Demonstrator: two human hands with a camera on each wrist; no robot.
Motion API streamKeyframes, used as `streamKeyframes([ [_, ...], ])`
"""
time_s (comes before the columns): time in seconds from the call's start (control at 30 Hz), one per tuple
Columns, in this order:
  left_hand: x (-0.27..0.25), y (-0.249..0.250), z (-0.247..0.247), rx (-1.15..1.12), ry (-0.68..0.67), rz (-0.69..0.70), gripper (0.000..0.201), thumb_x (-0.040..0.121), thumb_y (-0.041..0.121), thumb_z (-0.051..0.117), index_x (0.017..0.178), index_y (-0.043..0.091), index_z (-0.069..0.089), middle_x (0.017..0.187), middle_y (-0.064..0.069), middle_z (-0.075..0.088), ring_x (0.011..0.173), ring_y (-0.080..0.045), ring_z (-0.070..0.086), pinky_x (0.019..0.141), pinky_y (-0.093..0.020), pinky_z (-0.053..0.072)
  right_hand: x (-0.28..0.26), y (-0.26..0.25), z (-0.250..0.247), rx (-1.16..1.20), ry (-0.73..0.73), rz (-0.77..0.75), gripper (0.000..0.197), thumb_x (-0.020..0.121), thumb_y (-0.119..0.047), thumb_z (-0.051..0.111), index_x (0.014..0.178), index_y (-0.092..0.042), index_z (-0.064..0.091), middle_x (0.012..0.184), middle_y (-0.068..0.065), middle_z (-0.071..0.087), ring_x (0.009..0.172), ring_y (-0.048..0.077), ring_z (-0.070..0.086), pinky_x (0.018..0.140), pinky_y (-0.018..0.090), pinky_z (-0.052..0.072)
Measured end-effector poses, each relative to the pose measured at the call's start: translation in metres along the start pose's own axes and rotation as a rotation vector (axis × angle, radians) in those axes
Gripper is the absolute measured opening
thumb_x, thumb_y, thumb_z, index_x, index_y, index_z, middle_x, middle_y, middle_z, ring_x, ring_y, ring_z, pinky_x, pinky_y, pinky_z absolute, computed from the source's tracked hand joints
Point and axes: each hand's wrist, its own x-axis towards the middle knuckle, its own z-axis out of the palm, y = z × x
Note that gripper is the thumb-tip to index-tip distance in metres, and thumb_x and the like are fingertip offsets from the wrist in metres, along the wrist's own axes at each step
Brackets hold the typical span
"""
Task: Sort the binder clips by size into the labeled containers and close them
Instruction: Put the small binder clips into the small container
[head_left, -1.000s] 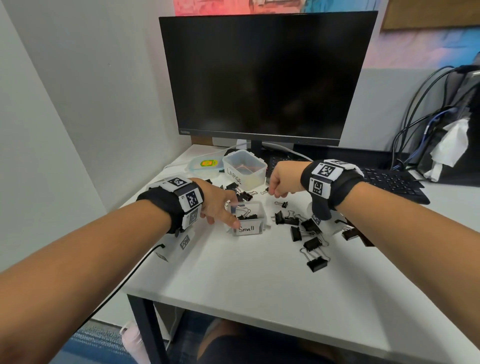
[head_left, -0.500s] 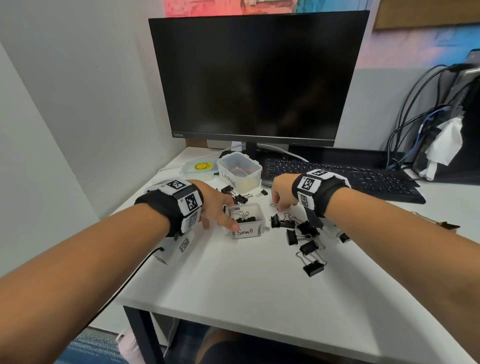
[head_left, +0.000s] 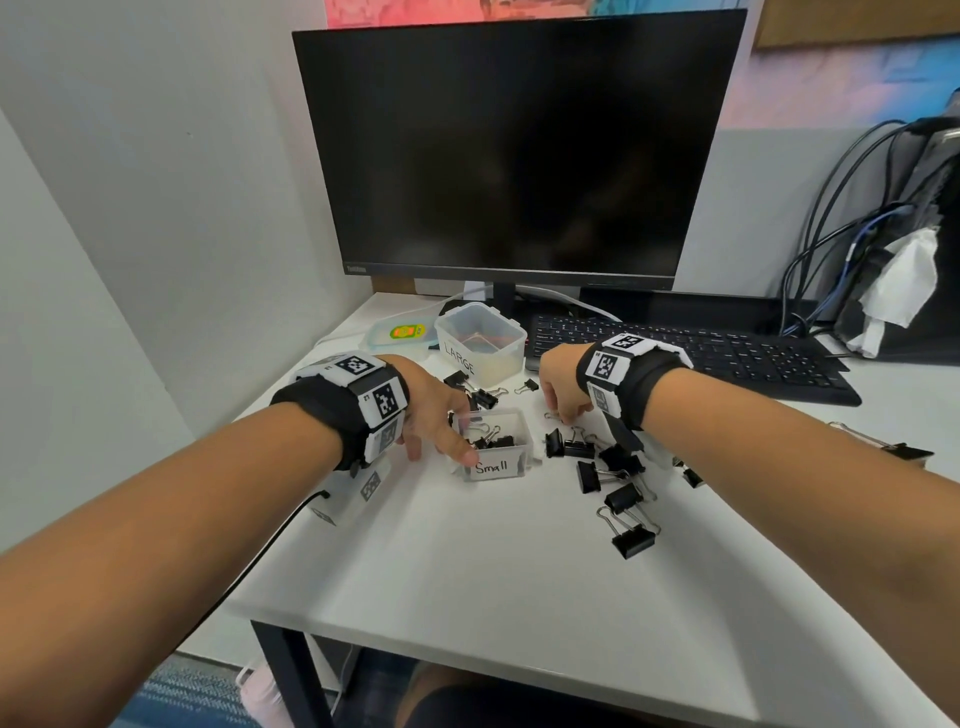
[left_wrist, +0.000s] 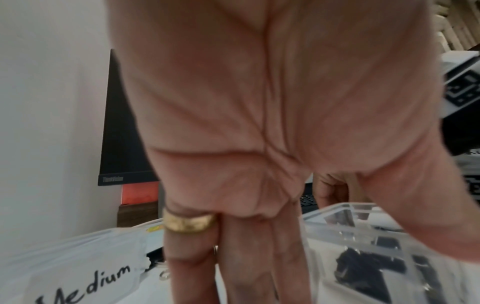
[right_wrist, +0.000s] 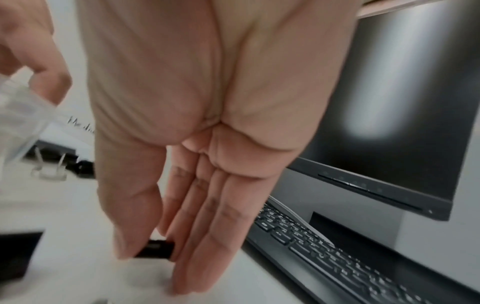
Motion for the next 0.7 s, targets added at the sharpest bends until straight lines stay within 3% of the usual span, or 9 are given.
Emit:
streamKeyframes([
  [0.07,-0.001,0.0,0.0,0.003,0.005,0.0,0.054,0.08,0.048,0.07,0.123,0.027,0.046,0.092,0.006,0.062,0.102,-0.021,0.068,0.1,-0.037,0.048,0.0,0.004,-0.001,0.076,0.015,0.001,0.025,0.083,-0.007,0.067,0.107,-0.005,0.07,0.099,0.01,0.072,0.063,0.016,0.059,0.063,0.026,0.054],
  [0.2,0.001,-0.002,0.001,0.0,0.021,-0.002,0.053,0.078,0.05,0.071,0.119,0.027,0.047,0.095,0.006,0.063,0.099,-0.02,0.069,0.098,-0.037,0.049,-0.001,0.003,-0.007,0.285,0.039,-0.017,0.024,0.083,-0.005,0.065,0.105,-0.012,0.072,0.105,0.006,0.07,0.076,0.02,0.068,0.074,0.03,0.059],
  [0.33,0.001,-0.002,0.001,-0.004,0.032,-0.008,0.049,0.078,0.051,0.071,0.114,0.027,0.048,0.09,0.008,0.062,0.098,-0.019,0.069,0.099,-0.038,0.049,-0.013,-0.007,-0.02,0.402,0.099,-0.115,0.024,0.085,-0.011,0.065,0.108,-0.014,0.07,0.104,0.002,0.07,0.068,0.005,0.06,0.064,0.019,0.054],
  [0.5,0.0,-0.005,0.003,0.015,0.025,-0.037,0.059,0.068,0.061,0.074,0.112,0.031,0.049,0.116,-0.005,0.066,0.099,-0.018,0.069,0.099,-0.039,0.049,-0.027,-0.025,-0.028,0.411,0.063,-0.199,0.025,0.084,-0.016,0.068,0.11,-0.016,0.07,0.104,0.0,0.07,0.065,0.0,0.058,0.06,0.016,0.05],
  [0.7,-0.004,-0.013,0.007,-0.028,0.026,-0.053,0.067,0.07,0.058,0.075,0.119,0.024,0.043,0.121,-0.004,0.063,0.109,-0.015,0.064,0.099,-0.036,0.049,-0.03,-0.037,-0.024,0.371,0.019,-0.222,0.027,0.08,-0.02,0.073,0.106,-0.016,0.072,0.103,0.002,0.071,0.068,0.004,0.057,0.059,0.017,0.047],
])
